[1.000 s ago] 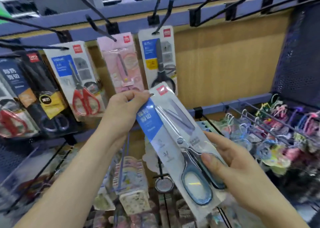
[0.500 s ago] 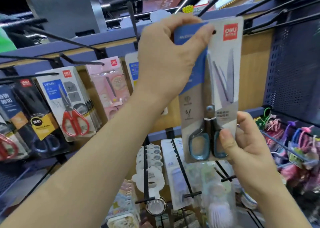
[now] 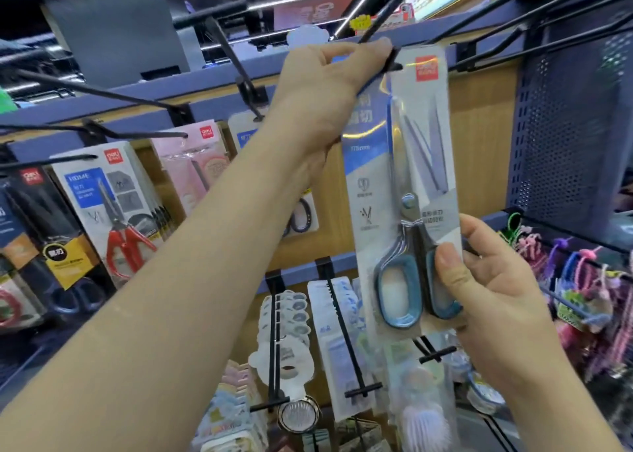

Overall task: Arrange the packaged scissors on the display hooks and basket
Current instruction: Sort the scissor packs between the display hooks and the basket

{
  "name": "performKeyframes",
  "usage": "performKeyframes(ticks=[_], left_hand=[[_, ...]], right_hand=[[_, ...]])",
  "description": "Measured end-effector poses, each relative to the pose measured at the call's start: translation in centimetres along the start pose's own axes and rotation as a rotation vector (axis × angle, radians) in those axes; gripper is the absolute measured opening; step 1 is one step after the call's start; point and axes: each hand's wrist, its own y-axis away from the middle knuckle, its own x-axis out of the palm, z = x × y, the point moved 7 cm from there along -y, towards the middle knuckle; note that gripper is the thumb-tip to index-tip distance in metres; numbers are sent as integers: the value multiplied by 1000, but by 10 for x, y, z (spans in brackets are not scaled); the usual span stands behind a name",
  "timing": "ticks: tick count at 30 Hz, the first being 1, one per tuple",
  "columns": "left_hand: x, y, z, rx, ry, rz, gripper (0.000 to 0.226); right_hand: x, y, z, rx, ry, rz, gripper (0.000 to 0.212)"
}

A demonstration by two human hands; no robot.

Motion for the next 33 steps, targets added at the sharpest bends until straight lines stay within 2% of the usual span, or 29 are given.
performKeyframes(ticks=[4, 7, 11, 14, 17, 22, 23, 26, 30, 33], left_hand=[[-10, 20, 18, -31, -132, -35, 38], [-27, 49, 51, -114, -169, -26, 61], [-66, 63, 95, -250, -156, -174, 36], [-103, 66, 119, -210, -451, -323, 32], [-124, 67, 136, -239, -635, -370, 36], [-120, 64, 151, -228, -698, -333, 47], [-120, 65, 153, -230, -686, -335, 48], [-119, 69, 149, -221, -662, -340, 46], [-118, 84, 131, -195, -655, -313, 30], [-109, 107, 114, -179, -616, -245, 23]], right_hand=[[-3, -16, -8, 33, 78, -73, 26], [-7, -42, -16, 31, 231, -107, 20], [-11, -84, -39, 36, 468, -115, 14], [-10, -109, -59, 74, 525, -142, 15], [-11, -123, -77, 92, 534, -135, 21], [-10, -132, -107, 268, 458, -25, 28], [-8, -133, -110, 302, 456, 7, 34], [-7, -131, -111, 376, 549, 53, 42], [-26, -123, -104, 401, 842, -55, 55], [-37, -100, -87, 380, 864, -162, 41]])
